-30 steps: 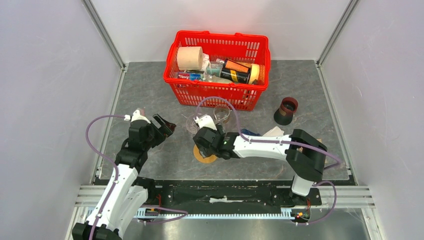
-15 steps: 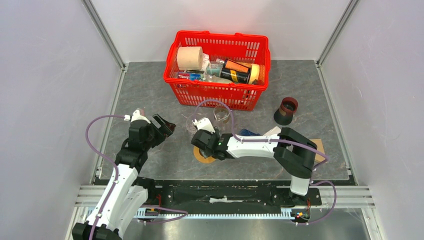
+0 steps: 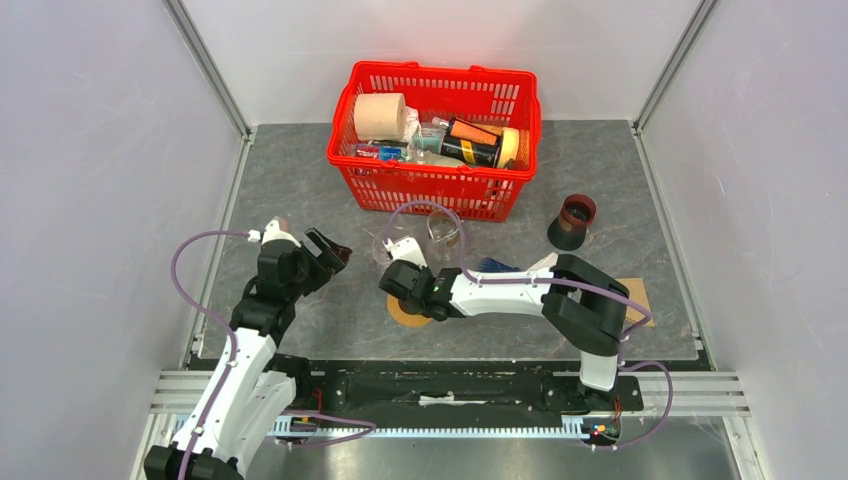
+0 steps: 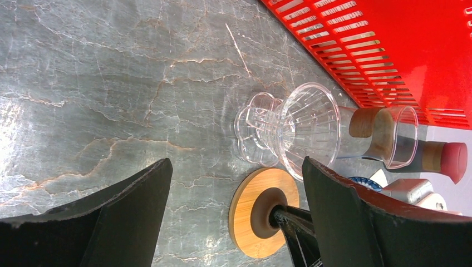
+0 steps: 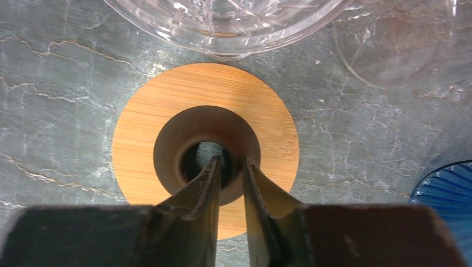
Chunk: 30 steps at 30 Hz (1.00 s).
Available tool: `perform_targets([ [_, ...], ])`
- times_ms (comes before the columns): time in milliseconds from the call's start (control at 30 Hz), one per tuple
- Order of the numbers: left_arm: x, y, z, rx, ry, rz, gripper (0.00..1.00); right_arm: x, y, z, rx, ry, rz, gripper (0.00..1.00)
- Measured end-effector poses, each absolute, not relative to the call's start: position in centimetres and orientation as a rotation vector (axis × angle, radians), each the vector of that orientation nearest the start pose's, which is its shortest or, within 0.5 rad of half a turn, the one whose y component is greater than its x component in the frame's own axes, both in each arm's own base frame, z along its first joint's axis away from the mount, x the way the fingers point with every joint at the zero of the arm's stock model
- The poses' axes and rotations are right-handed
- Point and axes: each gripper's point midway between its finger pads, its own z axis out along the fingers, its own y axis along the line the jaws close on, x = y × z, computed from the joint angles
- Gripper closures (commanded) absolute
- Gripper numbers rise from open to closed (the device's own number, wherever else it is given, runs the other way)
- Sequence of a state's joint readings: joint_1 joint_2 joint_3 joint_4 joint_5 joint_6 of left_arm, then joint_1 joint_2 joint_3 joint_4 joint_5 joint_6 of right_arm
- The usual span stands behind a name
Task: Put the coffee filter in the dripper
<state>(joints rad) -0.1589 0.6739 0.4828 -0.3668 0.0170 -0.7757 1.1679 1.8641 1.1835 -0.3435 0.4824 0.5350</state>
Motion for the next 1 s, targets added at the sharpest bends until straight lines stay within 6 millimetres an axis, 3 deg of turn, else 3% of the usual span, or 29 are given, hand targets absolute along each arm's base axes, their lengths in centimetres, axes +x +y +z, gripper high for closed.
perform_targets([
  [200, 25.1, -6.9, 13.4, -0.679, 2.074, -0.546, 0.07, 22.1, 36.4, 3.7, -0.591, 2.355, 0.140, 1.00],
  [500, 24.4, -6.5, 14.2, -0.692, 2.039, -0.545, 0.07, 21.3, 36.0, 4.9, -0.571, 2.323, 0.256, 1.00],
  [633, 24.2, -7.6, 14.9, -0.656, 2.033, -0.617, 0.07, 20.4, 36.0, 7.7, -0.568, 2.280, 0.377, 1.00],
  [800, 24.3, -10.5, 17.2, -0.553, 2.006, -0.814, 0.07, 19.9, 35.9, 12.3, -0.543, 2.191, 0.515, 1.00],
  [1000, 24.1, -15.0, 21.6, -0.353, 1.957, -1.065, 0.08, 19.6, 33.0, 17.9, -0.495, 2.036, 0.606, 1.00],
])
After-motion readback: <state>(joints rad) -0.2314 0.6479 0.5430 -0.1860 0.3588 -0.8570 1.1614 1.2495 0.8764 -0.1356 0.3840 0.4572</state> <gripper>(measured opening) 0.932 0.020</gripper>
